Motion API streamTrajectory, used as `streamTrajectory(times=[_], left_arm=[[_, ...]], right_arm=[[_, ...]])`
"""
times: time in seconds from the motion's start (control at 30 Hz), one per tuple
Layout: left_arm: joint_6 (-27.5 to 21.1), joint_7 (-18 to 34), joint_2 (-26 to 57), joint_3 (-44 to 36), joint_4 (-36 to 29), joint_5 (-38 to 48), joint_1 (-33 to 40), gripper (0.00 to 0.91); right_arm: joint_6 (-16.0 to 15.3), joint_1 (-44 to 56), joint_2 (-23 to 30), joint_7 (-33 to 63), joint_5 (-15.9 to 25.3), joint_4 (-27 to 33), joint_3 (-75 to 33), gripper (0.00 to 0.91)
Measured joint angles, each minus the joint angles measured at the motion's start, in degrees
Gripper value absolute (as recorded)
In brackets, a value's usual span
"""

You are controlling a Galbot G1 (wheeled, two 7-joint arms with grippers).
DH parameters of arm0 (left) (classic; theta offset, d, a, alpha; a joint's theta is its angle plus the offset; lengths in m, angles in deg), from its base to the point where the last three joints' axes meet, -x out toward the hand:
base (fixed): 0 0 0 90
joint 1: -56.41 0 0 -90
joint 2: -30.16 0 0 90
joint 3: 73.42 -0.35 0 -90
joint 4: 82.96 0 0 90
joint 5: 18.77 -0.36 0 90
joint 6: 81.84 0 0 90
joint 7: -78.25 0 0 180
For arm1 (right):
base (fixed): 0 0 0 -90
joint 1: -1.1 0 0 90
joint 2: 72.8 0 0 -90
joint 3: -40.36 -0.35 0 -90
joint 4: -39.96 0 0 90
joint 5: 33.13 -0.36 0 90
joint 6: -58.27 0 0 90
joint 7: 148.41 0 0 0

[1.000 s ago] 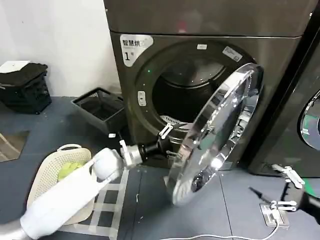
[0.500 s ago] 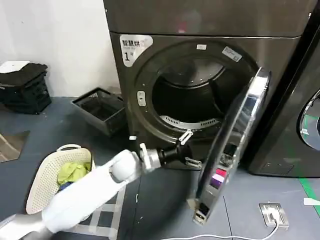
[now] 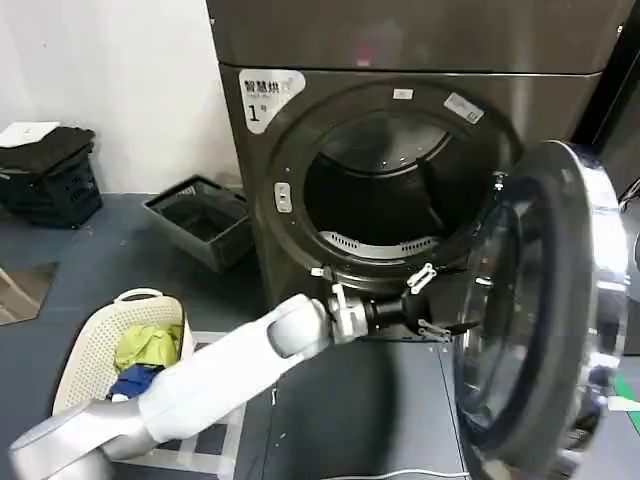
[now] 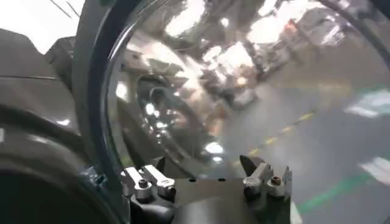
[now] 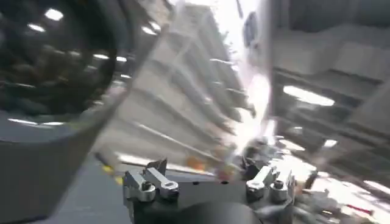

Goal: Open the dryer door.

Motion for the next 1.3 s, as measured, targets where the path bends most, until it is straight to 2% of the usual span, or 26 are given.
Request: streamTrajectory(times=[0.17, 0.3, 0.57, 0.73, 0.97, 1.2, 1.3], left_arm=[[0.0, 0.0, -4.1, -1.5, 3.7, 0.4, 2.0, 0.907], [0.0, -0.1, -7.5, -2.7, 6.9, 0.5, 3.4, 0.907], [-0.1, -0.2, -13.8, -4.6, 12.7, 0.5, 5.4, 0.907], [-0.9, -0.2, -16.8, -5.4, 15.2, 0.5, 6.4, 0.907], [-2.4, -0.3, -20.4, -5.7, 18.8, 0.5, 8.2, 0.907], [-3.3, -0.3, -23.6, -5.6, 23.4, 0.4, 8.9, 0.907], [-4.2, -0.2, -23.5, -5.6, 25.1, 0.3, 9.2, 0.907]], right_arm=[[-1.8, -0.5, 0.0, 4.3, 3.6, 1.7, -3.6, 0.907], [0.3, -1.1, 0.0, 7.7, 6.8, 3.5, -5.3, 0.907], [3.0, -2.4, 0.0, 10.3, 6.9, 3.3, -5.4, 0.907], [3.5, -2.9, 0.0, 11.8, 7.1, 2.6, -4.7, 0.907], [-0.6, -3.2, 0.0, 16.2, 7.5, 3.6, -6.1, 0.907], [-1.4, -2.9, 0.0, 20.4, 7.6, 5.9, -8.2, 0.907], [-1.3, -2.9, 0.0, 21.5, 8.8, 6.6, -9.0, 0.907]])
